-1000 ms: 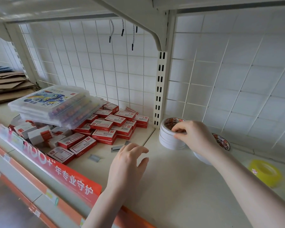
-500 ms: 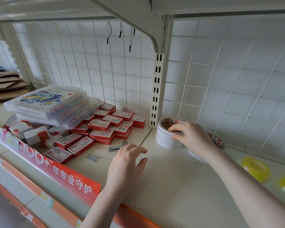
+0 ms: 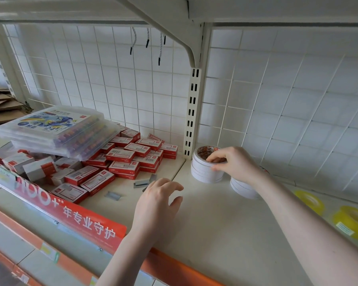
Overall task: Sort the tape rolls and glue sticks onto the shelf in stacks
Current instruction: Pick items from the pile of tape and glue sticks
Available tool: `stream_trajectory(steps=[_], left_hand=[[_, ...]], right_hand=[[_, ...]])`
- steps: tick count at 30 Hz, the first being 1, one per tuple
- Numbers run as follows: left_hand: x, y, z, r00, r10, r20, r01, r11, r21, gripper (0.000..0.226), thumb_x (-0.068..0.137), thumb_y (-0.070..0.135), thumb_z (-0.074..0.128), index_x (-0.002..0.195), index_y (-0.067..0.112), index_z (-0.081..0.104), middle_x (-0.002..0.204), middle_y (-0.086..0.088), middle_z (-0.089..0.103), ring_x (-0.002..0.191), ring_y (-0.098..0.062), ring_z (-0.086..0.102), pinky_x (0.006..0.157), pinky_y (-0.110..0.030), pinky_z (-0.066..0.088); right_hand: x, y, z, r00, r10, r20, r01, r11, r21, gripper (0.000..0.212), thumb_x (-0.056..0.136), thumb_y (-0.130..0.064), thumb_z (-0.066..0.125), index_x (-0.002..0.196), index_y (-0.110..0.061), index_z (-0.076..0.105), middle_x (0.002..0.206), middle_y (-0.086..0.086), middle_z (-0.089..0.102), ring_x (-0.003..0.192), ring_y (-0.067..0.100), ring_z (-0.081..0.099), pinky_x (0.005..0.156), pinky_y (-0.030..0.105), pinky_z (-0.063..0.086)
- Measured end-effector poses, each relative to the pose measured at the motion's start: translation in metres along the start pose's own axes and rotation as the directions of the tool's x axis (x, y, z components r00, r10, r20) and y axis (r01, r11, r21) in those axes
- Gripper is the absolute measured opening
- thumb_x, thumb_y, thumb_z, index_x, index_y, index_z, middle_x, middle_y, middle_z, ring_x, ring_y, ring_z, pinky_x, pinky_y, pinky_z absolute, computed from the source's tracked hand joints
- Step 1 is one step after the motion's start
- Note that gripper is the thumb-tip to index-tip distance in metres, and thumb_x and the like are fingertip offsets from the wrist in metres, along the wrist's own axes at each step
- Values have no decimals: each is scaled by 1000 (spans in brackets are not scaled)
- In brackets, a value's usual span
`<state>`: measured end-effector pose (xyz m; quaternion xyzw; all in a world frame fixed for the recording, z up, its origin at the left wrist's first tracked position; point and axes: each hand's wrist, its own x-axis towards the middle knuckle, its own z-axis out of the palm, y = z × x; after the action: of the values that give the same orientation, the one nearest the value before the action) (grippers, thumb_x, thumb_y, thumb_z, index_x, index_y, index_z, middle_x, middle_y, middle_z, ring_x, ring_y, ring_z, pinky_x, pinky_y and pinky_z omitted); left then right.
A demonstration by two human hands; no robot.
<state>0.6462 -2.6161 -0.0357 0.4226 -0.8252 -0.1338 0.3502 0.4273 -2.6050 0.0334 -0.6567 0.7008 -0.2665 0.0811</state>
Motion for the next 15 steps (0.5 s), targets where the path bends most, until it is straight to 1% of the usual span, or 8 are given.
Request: stream_trajectory(steps=[2, 3, 5, 8, 11, 13, 15], left_hand=[[0, 0, 0, 1000, 0, 1, 0, 1000, -9, 19, 82, 23, 68, 101, 26, 68, 100, 13, 60, 93, -11, 54, 70, -20, 37], [1, 1, 0, 1000, 1, 4, 0, 1000, -10, 19, 82, 23, 68, 101, 26, 68, 100, 13, 60, 93, -10, 54, 70, -20, 36], [1, 0, 0, 1000, 5, 9, -5, 1000, -12, 19, 82, 24, 67, 101, 26, 68, 101, 14, 60, 92, -10, 53, 69, -19, 34], [0, 0, 0, 1000, 9, 18, -9, 1000, -14, 19, 83, 25, 66, 102, 27, 67, 100, 14, 59, 92, -8, 53, 70, -19, 35], [0, 0, 0, 1000, 10, 22, -9, 1000, -19, 19, 83, 25, 66, 102, 27, 67, 101, 14, 59, 93, -9, 53, 70, -19, 37], [1, 0, -1, 1000, 4, 25, -4, 1000, -12, 19, 83, 26, 65, 102, 27, 67, 102, 14, 59, 94, -8, 53, 71, -19, 38], [1, 0, -1, 1000, 1, 26, -1, 1000, 3, 19, 85, 29, 64, 104, 28, 66, 105, 14, 59, 97, -8, 53, 71, -19, 37]], right_hand=[[2, 0, -2, 1000, 11, 22, -12, 1000, 8, 23, 75, -4, 73, 92, -20, 74, 82, -9, 68, 81, 8, 61, 65, 5, 38], [2, 0, -3, 999, 14, 30, -14, 1000, 15, 23, 75, -4, 73, 91, -20, 74, 82, -9, 68, 80, 7, 61, 63, 3, 37], [3, 0, -4, 999, 18, 39, -20, 999, 41, 23, 74, -3, 73, 90, -19, 75, 83, -9, 69, 81, 8, 62, 63, 4, 38], [4, 2, -4, 999, 16, 48, -19, 998, 63, 24, 74, -2, 73, 91, -19, 75, 86, -7, 70, 84, 10, 63, 67, 10, 40], [3, 3, -1, 999, -2, 42, 2, 1000, -6, 29, 75, -11, 74, 103, -20, 72, 93, -12, 66, 88, 7, 58, 70, 11, 39], [-1, 4, -2, 999, -30, -25, 28, 998, -57, 33, 79, -20, 73, 111, -21, 69, 100, -13, 63, 92, 5, 54, 74, 16, 35], [-8, 6, -6, 987, -70, -143, 54, 992, -118, 26, 85, -25, 68, 110, -19, 69, 104, -7, 66, 97, 13, 55, 77, 24, 36]])
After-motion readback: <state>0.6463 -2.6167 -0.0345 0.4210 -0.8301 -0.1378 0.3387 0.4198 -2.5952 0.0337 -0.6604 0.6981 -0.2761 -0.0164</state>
